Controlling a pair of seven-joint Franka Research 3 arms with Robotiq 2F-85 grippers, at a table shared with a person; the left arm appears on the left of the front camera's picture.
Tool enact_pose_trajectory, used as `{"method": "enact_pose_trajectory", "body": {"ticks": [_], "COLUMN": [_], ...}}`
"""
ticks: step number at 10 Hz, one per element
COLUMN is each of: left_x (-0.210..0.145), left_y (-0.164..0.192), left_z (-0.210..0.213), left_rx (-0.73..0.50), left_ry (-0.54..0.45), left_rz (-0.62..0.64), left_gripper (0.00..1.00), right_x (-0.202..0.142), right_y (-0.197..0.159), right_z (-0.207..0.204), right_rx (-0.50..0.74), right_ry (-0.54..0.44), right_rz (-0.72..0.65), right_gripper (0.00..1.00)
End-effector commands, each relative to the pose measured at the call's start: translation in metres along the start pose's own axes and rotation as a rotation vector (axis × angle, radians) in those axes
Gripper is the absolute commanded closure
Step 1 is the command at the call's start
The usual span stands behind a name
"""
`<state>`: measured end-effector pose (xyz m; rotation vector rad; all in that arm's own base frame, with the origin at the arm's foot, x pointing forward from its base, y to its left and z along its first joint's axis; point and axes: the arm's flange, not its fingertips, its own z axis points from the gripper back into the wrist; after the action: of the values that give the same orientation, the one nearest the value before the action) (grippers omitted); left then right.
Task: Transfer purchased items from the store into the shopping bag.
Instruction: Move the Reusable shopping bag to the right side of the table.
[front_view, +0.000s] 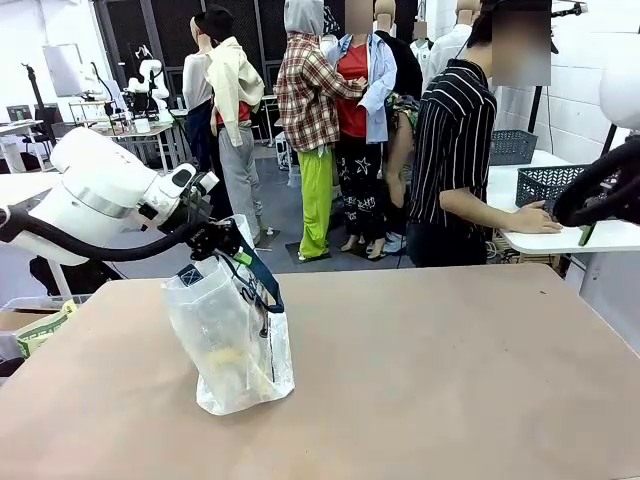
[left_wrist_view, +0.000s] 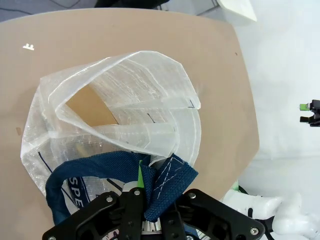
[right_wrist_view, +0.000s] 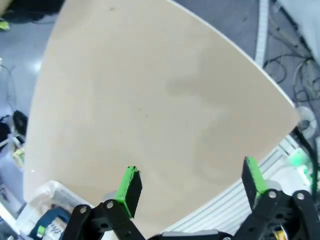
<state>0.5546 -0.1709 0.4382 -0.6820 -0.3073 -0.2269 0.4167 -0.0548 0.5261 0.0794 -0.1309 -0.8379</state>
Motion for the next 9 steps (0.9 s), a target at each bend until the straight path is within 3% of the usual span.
{"method": "enact_pose_trajectory", "body": {"ticks": [1,6,9], "left_x": [0.004,0.005,-0.002], "left_y": [-0.006,-0.029,-0.010], "left_z": [0.013,0.117,0.185], "left_rx": [0.052,0.242,0.327], "left_ry": [0.006,-0.106,-0.179], "left_rz": [-0.015,0.020,0.114], "left_gripper": [1.00,1.00,1.00], "right_x": [-0.005,-0.005,-0.005], "right_y": [0.011,0.011,0.011], "right_z": [0.015,0.015,0.015], "right_rx": [-0.018,-0.018,-0.018], "right_ry": [-0.033,-0.033,-0.033], "right_rz": [0.041,0.041,0.041], "right_gripper": [0.00,0.00,0.00]}}
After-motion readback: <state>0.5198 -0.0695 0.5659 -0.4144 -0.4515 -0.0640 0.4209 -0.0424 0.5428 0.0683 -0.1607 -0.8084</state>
